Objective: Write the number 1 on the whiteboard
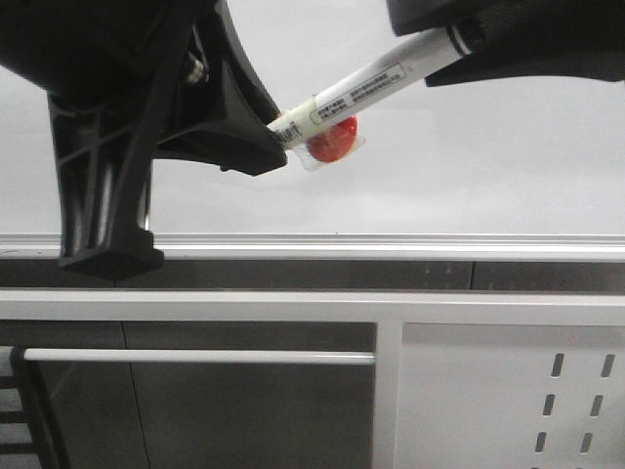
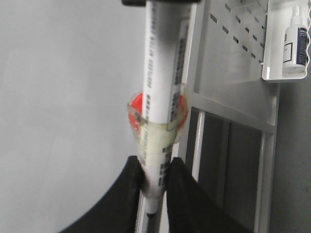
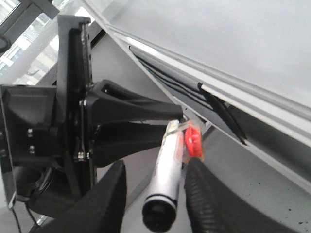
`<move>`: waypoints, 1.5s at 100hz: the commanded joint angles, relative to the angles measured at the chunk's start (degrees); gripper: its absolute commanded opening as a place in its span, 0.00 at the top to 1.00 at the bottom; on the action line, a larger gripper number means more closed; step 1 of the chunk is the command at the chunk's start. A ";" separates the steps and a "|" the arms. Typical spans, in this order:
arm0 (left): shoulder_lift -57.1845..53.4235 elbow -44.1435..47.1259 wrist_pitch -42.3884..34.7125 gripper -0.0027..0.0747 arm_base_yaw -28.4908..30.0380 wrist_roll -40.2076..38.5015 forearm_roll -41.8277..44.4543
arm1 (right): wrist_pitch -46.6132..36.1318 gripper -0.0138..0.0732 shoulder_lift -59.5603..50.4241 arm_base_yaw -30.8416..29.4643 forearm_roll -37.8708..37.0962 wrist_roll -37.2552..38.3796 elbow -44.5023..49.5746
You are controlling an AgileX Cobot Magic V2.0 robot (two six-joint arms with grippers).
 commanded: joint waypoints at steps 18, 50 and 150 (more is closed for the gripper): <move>-1.24 -2.00 -1.02 0.99 -0.37 -0.45 1.07 | 2.79 0.55 0.35 -0.05 3.20 -0.78 -2.03; -1.24 -2.00 -1.74 0.99 -0.37 -0.45 0.97 | 2.69 0.56 0.35 -0.05 3.20 -0.78 -2.03; -15.14 -2.00 8.99 0.27 -0.37 -20.95 -8.29 | -2.27 0.91 -0.25 -0.05 -4.78 -4.95 -1.81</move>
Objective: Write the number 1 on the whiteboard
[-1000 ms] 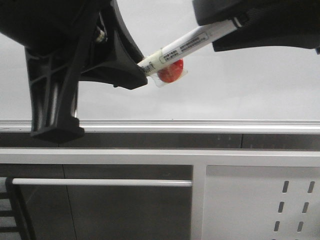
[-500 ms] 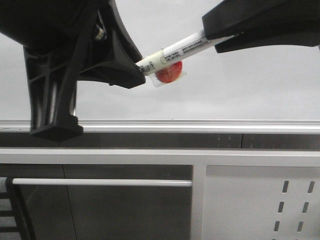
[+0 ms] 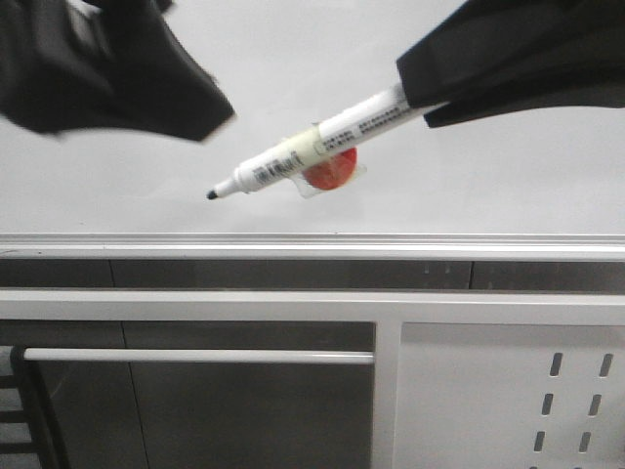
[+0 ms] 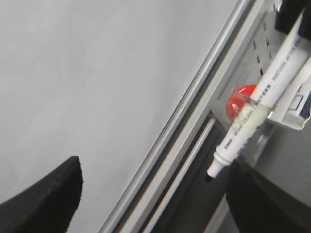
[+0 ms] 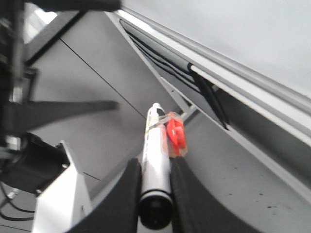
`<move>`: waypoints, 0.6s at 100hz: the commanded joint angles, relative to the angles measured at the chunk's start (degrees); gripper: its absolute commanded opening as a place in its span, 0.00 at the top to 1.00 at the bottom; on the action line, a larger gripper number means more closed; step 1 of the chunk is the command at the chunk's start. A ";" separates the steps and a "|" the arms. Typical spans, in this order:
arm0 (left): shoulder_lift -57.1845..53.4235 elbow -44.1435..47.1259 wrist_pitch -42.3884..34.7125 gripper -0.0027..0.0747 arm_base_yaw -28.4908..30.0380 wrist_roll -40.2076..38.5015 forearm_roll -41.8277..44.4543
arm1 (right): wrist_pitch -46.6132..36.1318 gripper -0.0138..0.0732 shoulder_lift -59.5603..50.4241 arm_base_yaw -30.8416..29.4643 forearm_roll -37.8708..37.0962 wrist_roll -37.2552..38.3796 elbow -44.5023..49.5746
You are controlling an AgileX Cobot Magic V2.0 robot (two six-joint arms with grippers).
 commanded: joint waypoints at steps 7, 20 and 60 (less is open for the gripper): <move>-7.98 -1.86 1.98 0.28 -0.37 -6.28 -6.20 | -2.67 0.90 -2.71 -0.05 -0.47 -4.41 -1.51; -14.76 -0.03 3.48 0.38 -0.37 -10.17 -7.93 | -9.16 0.90 -8.13 -0.05 -0.72 -7.30 0.67; -26.63 9.24 0.02 0.99 -0.37 -11.17 -17.22 | -24.88 0.90 -28.54 -0.05 -0.72 -8.54 13.72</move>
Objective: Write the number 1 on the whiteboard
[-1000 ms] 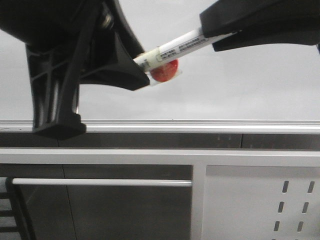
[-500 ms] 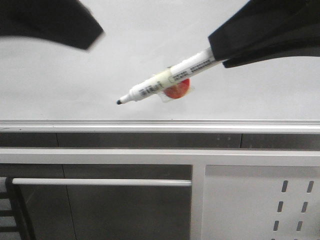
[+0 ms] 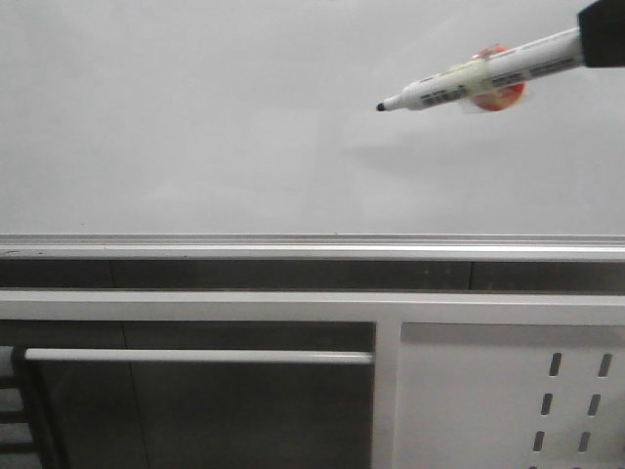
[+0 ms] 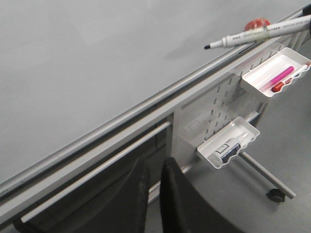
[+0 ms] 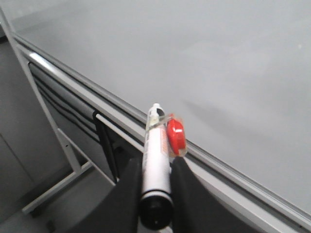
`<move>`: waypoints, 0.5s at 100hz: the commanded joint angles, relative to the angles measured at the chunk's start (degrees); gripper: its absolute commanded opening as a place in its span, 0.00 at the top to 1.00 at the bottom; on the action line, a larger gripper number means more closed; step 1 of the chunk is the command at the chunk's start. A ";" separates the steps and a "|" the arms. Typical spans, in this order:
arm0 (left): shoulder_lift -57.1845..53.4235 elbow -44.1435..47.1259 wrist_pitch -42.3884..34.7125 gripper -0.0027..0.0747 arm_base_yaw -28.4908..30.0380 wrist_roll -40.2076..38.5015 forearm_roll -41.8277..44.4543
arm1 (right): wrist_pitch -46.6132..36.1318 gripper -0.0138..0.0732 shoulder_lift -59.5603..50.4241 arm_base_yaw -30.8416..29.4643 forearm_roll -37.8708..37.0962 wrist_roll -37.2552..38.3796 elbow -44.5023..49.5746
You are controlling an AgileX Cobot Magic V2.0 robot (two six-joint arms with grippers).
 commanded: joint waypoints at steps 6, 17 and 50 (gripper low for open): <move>-2.67 1.89 -8.68 0.99 -0.37 -2.33 -0.33 | -3.75 0.90 -6.15 -0.05 1.89 -0.79 1.84; -5.13 4.22 -12.37 0.99 -0.37 -4.78 2.93 | -3.73 0.90 -9.61 -0.05 1.89 -0.79 3.11; -14.87 8.25 -10.92 0.99 -0.37 -7.89 10.51 | -3.30 0.90 -11.38 -0.05 2.00 -0.79 5.19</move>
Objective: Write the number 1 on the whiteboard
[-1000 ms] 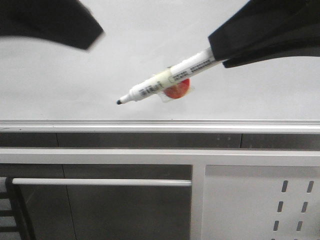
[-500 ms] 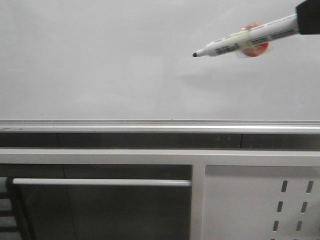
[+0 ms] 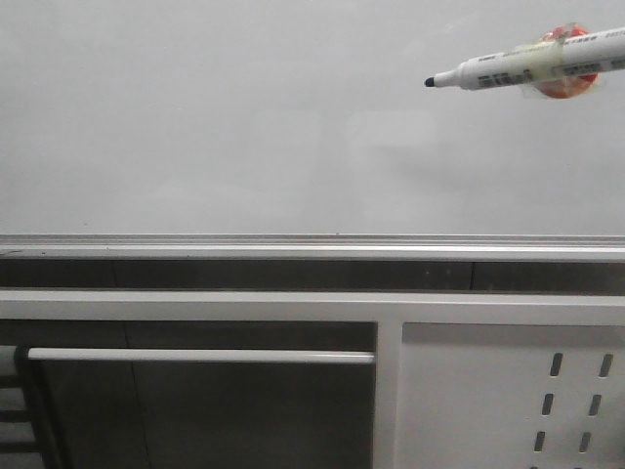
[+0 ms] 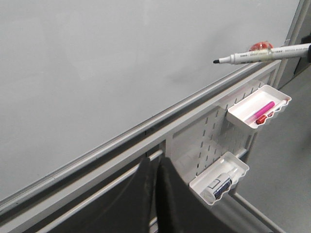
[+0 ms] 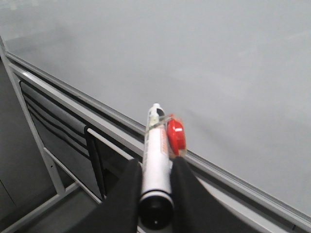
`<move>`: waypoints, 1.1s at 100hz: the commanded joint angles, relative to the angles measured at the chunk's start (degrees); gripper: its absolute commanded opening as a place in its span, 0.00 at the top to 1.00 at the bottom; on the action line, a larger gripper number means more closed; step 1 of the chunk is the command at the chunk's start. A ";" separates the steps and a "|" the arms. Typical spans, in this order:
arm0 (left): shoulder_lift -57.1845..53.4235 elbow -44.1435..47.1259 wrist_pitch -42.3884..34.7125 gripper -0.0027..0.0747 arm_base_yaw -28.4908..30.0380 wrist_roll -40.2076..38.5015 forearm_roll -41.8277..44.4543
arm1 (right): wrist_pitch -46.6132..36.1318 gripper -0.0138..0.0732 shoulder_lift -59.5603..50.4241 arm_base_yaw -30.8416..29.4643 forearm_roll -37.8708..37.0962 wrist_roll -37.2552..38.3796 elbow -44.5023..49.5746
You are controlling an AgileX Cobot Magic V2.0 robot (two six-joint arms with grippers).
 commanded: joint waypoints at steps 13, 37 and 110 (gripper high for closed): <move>-7.44 1.05 -2.76 0.99 -0.25 -2.31 3.73 | -1.08 0.90 0.11 -0.05 1.78 -0.69 -0.12; -16.84 6.25 -2.76 0.99 3.90 -3.31 4.34 | -1.08 0.90 0.11 -0.05 1.64 -0.78 -0.14; -24.69 10.47 -3.46 0.99 25.68 -3.31 -10.26 | -1.72 0.90 0.11 -0.05 1.00 -0.78 0.32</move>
